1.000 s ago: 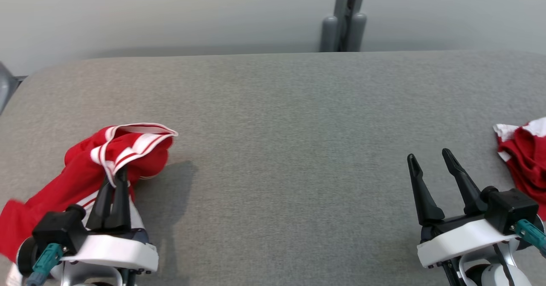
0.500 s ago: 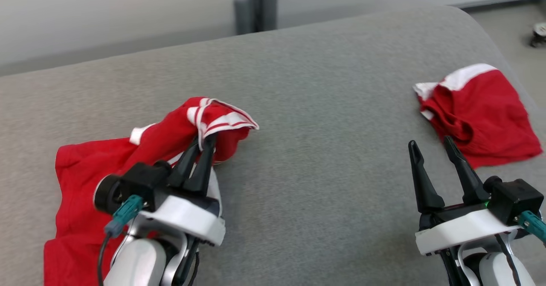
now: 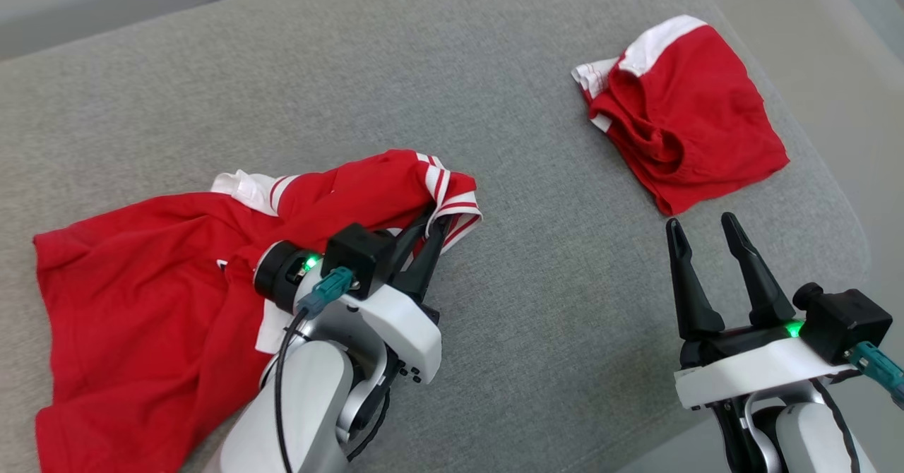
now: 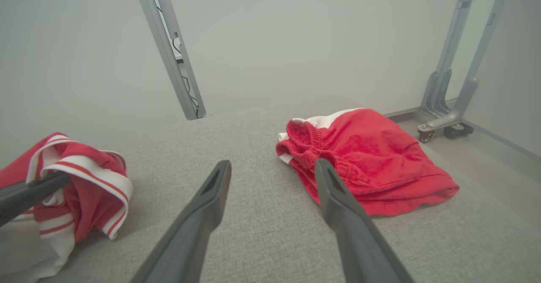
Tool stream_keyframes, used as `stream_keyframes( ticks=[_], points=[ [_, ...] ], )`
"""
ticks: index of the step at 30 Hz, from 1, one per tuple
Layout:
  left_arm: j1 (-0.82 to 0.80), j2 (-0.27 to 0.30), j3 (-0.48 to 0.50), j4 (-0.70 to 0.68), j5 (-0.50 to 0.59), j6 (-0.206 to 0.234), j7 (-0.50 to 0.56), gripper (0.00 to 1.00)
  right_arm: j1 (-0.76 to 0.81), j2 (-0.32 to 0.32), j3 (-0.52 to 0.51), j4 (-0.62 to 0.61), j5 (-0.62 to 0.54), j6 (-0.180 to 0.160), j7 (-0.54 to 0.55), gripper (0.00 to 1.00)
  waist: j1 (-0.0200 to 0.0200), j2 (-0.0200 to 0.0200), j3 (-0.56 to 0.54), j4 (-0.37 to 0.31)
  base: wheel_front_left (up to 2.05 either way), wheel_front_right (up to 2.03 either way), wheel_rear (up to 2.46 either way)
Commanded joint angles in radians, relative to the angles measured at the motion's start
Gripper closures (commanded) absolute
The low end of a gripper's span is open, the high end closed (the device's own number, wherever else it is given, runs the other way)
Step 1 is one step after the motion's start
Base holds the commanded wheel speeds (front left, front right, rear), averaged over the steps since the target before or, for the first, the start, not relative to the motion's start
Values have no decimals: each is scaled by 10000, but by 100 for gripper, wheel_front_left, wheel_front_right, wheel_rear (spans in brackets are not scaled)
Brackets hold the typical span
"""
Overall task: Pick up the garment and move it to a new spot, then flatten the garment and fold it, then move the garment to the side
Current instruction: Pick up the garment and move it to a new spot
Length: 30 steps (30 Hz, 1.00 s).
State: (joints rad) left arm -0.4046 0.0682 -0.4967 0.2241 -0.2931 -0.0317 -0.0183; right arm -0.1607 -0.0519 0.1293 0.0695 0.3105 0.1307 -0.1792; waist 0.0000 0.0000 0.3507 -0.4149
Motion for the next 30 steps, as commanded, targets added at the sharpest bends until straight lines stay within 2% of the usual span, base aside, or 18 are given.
stream_keyframes(
  ticks=[1, 4, 5, 6, 13, 18, 23, 30],
  points=[
    [-346, -36, -124, 427, -49, -6, -83, 100, -153, -7, 27, 100, 153, 2, -168, 0, 0, 0, 430, -369, 0, 0, 0],
    [-567, -59, -300, 989, -118, -75, -88, 100, -215, -8, 127, 234, 249, 2, -255, 0, 0, 0, 507, -417, 0, 0, 0],
    [-779, -97, -471, 1421, -170, -90, -200, 55, -232, -7, 192, 333, 328, 2, -329, 0, 0, 0, 540, -403, 0, 0, 0],
    [-858, -118, -578, 1576, -201, -83, -283, 0, -269, -8, 173, 381, 338, 2, -375, 0, 0, 0, 544, -359, 0, 0, 0],
    [-1084, -155, -1319, 1624, -661, -79, -992, 0, -385, -13, 100, 674, 197, 2, -491, 0, 0, 0, 224, 330, 0, 0, 0],
    [-686, -144, -1450, 1049, -988, 325, -1431, 0, -319, -20, -43, 765, -6, 2, -331, 0, 0, 0, -308, 1034, 0, 0, 0],
    [-198, 153, -993, 242, -1129, 845, -1732, 0, -114, -34, -158, 660, -237, 2, -149, 0, 0, 0, -797, 1734, 0, 0, 0],
    [652, 1027, 228, -748, -1250, 1789, -2119, 0, 202, -138, -351, 453, -433, 2, 129, 0, 0, 0, -1371, 2539, 0, 0, 0]
  ],
)
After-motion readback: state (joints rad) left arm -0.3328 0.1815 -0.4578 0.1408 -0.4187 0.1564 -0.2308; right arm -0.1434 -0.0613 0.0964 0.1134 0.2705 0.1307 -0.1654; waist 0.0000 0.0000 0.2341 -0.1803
